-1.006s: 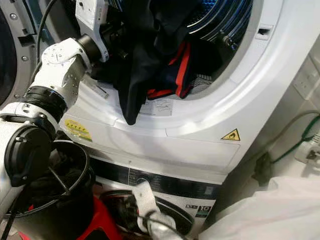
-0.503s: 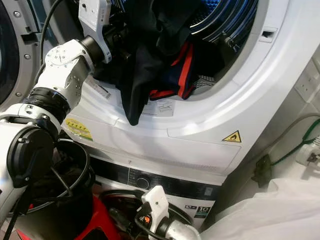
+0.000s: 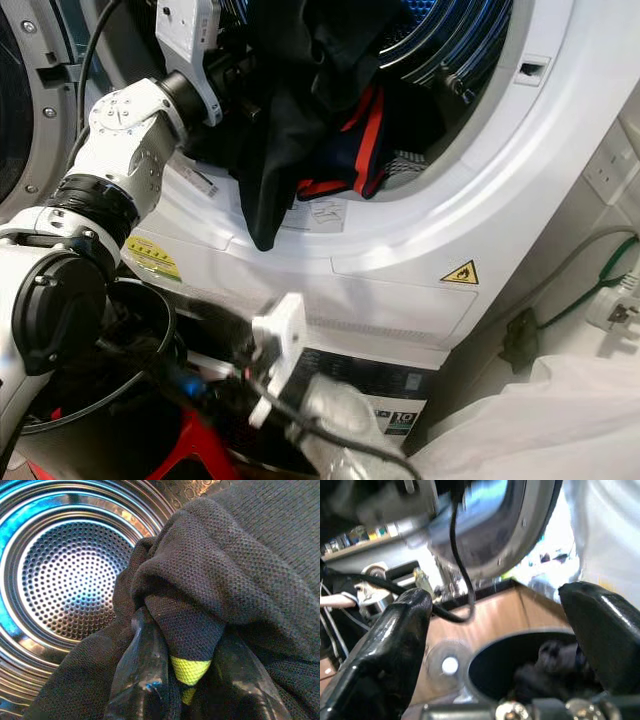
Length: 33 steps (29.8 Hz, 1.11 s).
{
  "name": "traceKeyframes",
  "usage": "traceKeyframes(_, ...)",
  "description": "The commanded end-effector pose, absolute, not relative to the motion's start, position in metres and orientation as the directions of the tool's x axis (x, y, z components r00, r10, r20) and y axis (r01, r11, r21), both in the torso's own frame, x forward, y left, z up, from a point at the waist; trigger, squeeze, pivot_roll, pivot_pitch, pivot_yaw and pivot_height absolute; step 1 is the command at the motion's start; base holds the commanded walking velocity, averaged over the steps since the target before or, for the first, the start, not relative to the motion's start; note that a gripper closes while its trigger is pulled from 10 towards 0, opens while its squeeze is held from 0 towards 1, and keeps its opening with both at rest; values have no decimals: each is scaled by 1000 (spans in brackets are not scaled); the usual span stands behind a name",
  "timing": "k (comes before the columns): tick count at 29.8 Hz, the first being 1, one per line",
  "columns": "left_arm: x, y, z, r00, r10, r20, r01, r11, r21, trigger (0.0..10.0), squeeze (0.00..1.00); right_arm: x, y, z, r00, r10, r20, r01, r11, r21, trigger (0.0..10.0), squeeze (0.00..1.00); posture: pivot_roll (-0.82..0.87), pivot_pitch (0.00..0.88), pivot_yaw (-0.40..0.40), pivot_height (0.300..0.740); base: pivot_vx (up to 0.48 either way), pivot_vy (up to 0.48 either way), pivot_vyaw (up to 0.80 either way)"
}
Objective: Clothes washing
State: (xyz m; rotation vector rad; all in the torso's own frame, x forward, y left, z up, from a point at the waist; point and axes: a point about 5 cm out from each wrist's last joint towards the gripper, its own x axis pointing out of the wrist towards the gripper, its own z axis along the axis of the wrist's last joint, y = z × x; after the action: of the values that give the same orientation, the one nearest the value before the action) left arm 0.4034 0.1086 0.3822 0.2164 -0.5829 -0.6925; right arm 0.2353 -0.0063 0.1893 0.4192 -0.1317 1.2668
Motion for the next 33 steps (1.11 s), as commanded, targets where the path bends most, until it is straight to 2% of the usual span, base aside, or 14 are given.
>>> traceKeyframes(1,405,98,369,613,-692,381,594,722,356,0,0,233,2,213,272,866,420,-957,200,208,10000,0,-101,0,-25,740,0,0,0)
traceKeyframes(4,403,93,374,573,-723,387,628,690,360,0,0,241,11,231,282,847,451,-958,224,178,10000,0,-90,0,-26,740,0,0,0)
traceKeyframes(13,400,93,382,541,-739,401,648,670,362,0,0,260,19,257,325,798,508,-945,292,145,10000,0,-85,0,-23,740,0,0,0)
traceKeyframes(16,399,93,385,528,-749,401,654,660,370,0,0,269,29,263,338,808,482,-934,350,68,10000,0,-79,0,-25,740,0,0,0)
traceKeyframes(17,399,93,385,527,-751,397,655,657,374,0,0,267,36,251,309,866,393,-938,345,-21,10000,0,-77,0,-25,740,0,0,0)
traceKeyframes(18,399,93,385,527,-751,397,655,657,374,0,0,267,36,251,309,866,393,-938,345,-21,10000,0,-77,0,-25,740,0,0,0)
traceKeyframes(21,399,94,385,527,-752,396,655,656,375,0,0,262,38,231,263,923,283,-948,302,-103,10000,0,-79,0,-25,740,0,0,0)
traceKeyframes(22,399,93,385,527,-753,394,655,655,377,0,0,254,37,213,203,961,186,-963,231,-142,10000,0,-80,0,-25,740,0,0,0)
traceKeyframes(23,399,93,384,527,-755,391,655,654,380,0,0,240,29,175,120,993,8,-978,119,-169,10000,0,-80,0,-25,740,0,0,0)
traceKeyframes(25,399,93,384,525,-756,390,655,652,381,0,0,235,23,158,111,992,-54,-982,101,-158,10000,0,-80,0,-25,740,0,0,0)
traceKeyframes(29,399,94,385,524,-757,389,655,651,384,0,0,234,16,155,97,994,-59,-983,86,-162,10000,0,-79,0,-27,740,0,0,0)
traceKeyframes(30,399,95,385,524,-757,389,655,651,384,0,0,236,15,156,113,992,-57,-979,101,-175,10000,0,-79,0,-27,740,0,0,0)
traceKeyframes(31,399,96,385,526,-756,390,652,653,385,0,0,249,12,159,196,979,-50,-958,180,-225,10000,0,-81,0,-26,740,0,0,0)
traceKeyframes(33,399,96,386,527,-753,393,651,655,384,0,0,260,10,166,277,961,-12,-930,264,-257,10000,0,-81,0,-26,740,0,0,0)
